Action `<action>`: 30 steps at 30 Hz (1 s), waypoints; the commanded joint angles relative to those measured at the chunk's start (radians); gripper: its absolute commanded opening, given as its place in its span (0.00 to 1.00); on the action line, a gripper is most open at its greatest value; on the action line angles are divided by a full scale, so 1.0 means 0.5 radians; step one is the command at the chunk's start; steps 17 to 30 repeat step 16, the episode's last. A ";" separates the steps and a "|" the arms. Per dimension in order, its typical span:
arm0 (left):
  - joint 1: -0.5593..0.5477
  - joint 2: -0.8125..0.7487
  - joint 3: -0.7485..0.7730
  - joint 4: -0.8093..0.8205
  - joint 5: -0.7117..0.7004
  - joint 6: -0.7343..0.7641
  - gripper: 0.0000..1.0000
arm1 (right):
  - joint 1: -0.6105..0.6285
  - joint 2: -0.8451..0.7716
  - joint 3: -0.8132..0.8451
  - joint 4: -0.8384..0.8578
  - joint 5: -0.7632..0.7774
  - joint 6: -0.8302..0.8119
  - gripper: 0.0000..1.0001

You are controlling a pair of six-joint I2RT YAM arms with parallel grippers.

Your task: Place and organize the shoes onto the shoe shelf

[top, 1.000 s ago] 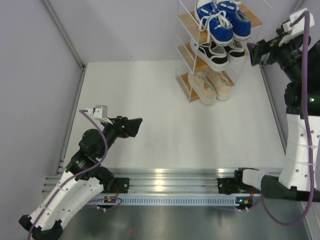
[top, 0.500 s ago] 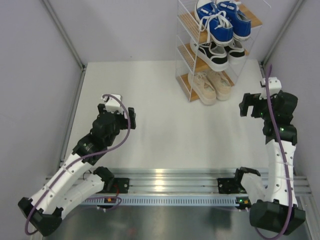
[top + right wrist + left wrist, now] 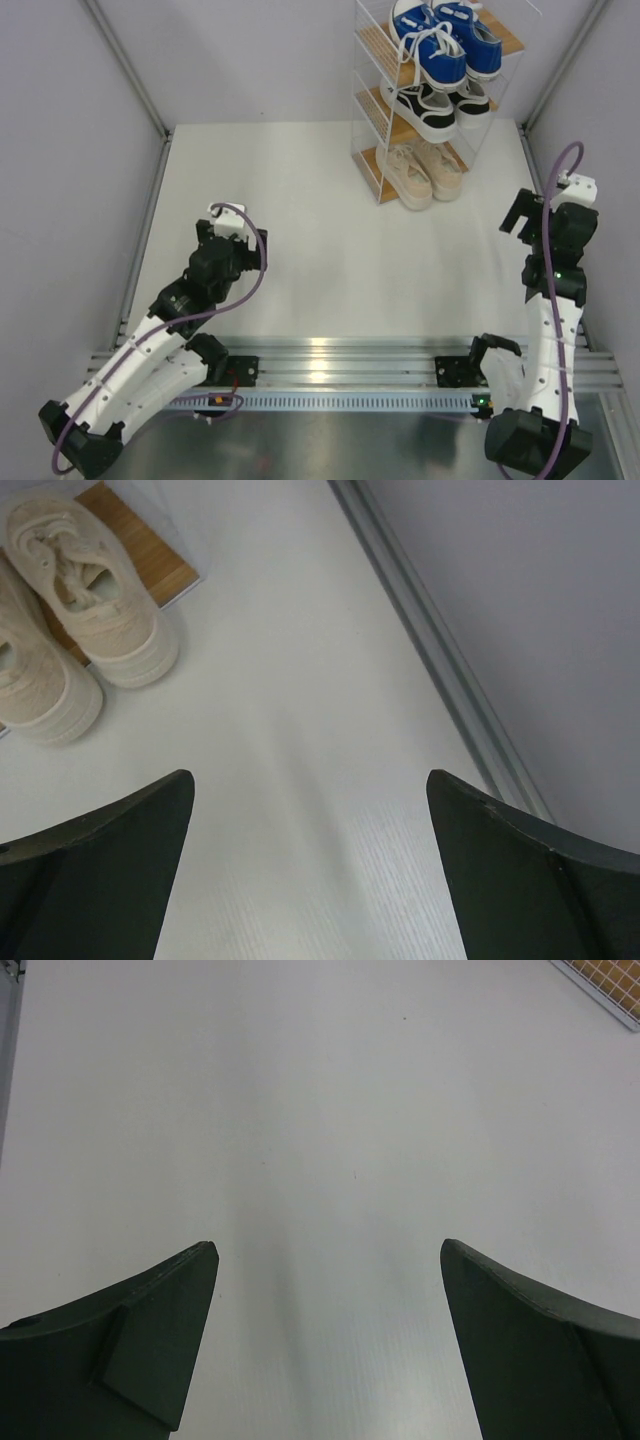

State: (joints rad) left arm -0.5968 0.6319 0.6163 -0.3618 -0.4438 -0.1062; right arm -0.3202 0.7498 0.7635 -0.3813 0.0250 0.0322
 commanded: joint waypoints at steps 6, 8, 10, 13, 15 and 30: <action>0.009 -0.043 -0.015 0.107 0.032 0.044 0.98 | -0.139 -0.051 -0.005 0.155 0.137 0.123 0.99; 0.009 -0.043 -0.011 0.107 0.050 0.044 0.98 | -0.157 -0.058 -0.011 0.161 0.131 0.123 0.99; 0.009 -0.049 -0.011 0.107 0.062 0.041 0.98 | -0.176 -0.070 -0.018 0.170 0.125 0.126 1.00; 0.009 -0.061 -0.015 0.104 0.047 0.041 0.98 | -0.194 -0.082 -0.027 0.180 0.119 0.123 0.99; 0.009 -0.064 -0.015 0.107 0.029 0.038 0.98 | -0.203 -0.088 -0.033 0.186 0.128 0.126 0.99; 0.006 -0.067 -0.018 0.104 0.017 0.035 0.98 | -0.206 -0.088 -0.036 0.204 0.125 0.104 1.00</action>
